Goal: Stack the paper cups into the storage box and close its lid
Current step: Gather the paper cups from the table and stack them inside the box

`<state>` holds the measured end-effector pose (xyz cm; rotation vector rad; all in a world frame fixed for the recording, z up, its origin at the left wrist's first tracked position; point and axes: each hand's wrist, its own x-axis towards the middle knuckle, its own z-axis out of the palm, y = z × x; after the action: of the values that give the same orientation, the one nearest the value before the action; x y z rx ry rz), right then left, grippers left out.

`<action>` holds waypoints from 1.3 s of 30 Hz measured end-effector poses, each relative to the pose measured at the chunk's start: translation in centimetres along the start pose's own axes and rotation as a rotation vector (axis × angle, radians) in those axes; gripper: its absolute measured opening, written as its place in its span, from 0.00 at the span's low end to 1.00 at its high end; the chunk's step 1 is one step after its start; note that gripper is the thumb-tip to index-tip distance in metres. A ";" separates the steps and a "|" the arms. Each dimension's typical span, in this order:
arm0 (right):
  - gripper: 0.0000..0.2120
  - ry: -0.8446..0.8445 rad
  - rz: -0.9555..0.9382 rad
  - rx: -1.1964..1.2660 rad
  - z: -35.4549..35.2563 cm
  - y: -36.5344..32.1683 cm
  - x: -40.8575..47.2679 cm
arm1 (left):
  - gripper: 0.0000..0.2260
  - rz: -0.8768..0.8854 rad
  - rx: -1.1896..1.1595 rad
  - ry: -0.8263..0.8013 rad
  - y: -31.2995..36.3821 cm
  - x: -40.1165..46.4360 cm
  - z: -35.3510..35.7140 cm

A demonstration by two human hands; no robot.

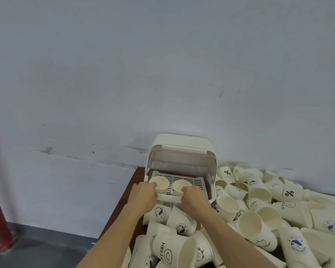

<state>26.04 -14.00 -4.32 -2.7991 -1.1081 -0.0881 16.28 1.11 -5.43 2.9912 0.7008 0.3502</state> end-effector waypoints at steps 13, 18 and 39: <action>0.15 0.051 0.003 -0.019 -3.7 0.6 -3.7 | 0.21 0.047 -0.183 -0.040 3.1 -2.4 -2.8; 0.11 0.150 0.014 -0.004 -5.3 2.6 -5.1 | 0.23 0.151 -0.267 -0.018 6.5 -2.8 -4.3; 0.04 0.177 0.356 0.042 -11.1 20.4 -15.3 | 0.24 0.461 -0.261 -0.078 26.2 -3.4 -4.5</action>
<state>28.75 -40.64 3.07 -2.8337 -0.5568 -0.2655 23.57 -23.91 0.87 2.8610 -0.0507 0.3099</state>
